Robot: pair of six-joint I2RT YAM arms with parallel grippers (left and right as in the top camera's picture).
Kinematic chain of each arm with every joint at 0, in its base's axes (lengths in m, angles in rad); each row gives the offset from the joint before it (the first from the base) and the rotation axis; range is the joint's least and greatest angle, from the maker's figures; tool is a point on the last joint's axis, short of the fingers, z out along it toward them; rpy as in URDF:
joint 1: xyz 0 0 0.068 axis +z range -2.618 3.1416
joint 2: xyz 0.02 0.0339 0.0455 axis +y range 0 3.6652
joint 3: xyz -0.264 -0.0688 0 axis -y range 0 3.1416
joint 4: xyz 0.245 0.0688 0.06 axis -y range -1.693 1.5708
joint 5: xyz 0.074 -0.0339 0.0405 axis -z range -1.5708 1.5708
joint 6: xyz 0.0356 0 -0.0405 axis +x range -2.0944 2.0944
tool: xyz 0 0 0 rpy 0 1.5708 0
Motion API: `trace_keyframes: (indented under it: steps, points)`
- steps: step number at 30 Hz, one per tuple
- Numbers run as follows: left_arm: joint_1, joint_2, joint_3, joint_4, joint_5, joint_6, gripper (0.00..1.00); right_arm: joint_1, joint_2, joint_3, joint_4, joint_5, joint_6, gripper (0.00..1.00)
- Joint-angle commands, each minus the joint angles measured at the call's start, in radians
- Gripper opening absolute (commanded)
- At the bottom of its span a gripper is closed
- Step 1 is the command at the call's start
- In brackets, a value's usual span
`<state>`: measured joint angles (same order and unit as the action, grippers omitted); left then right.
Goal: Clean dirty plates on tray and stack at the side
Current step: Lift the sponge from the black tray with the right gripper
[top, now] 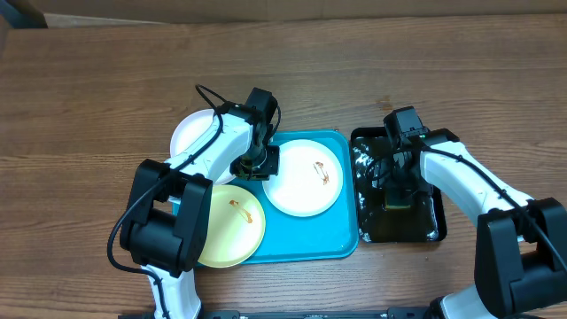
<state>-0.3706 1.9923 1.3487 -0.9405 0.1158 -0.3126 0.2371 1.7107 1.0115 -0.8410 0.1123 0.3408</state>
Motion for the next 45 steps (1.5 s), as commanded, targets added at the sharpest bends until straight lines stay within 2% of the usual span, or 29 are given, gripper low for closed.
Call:
trace_keyframes:
  steps: [1, 3, 6, 7, 11, 14, 19, 26, 28, 30, 40, 45]
  points:
    - [0.004, 0.016, 0.004, -0.002, 0.008, -0.009, 0.16, 0.003, 0.001, -0.035, 0.025, 0.006, 0.004, 0.6]
    - [0.004, 0.016, 0.004, -0.003, 0.008, -0.009, 0.16, 0.003, 0.001, -0.053, 0.031, -0.002, 0.005, 0.4]
    - [0.003, 0.016, 0.004, -0.005, 0.017, -0.01, 0.04, 0.003, 0.001, -0.063, 0.017, -0.062, 0.004, 0.07]
    - [0.004, 0.016, 0.004, -0.008, 0.017, -0.01, 0.04, 0.003, 0.001, -0.063, 0.013, -0.078, 0.004, 0.04]
    - [0.004, 0.016, 0.004, -0.01, 0.016, -0.009, 0.04, 0.003, 0.0, -0.042, -0.002, -0.087, -0.008, 0.04]
    - [0.004, 0.016, 0.004, -0.011, 0.016, -0.009, 0.04, 0.002, -0.008, 0.058, -0.134, -0.088, -0.058, 0.04]
    - [0.004, 0.016, 0.004, -0.012, 0.024, -0.009, 0.04, 0.002, -0.054, 0.182, -0.287, -0.088, -0.057, 0.04]
    - [0.004, 0.016, 0.004, -0.011, 0.066, -0.01, 0.04, -0.003, -0.069, 0.179, -0.286, -0.088, -0.056, 0.04]
    - [0.004, 0.016, 0.004, -0.011, 0.066, -0.01, 0.07, -0.004, -0.069, 0.179, -0.283, -0.088, -0.056, 0.04]
    - [0.004, 0.016, 0.004, -0.011, 0.065, -0.01, 0.04, -0.003, -0.069, 0.179, -0.284, -0.089, -0.052, 0.04]
    - [0.004, 0.016, 0.004, 0.002, 0.065, -0.01, 0.04, -0.003, -0.069, 0.179, -0.321, -0.089, 0.001, 0.04]
    - [0.004, 0.016, 0.004, -0.019, 0.065, -0.01, 0.04, -0.003, -0.07, 0.179, -0.411, -0.135, 0.001, 0.04]
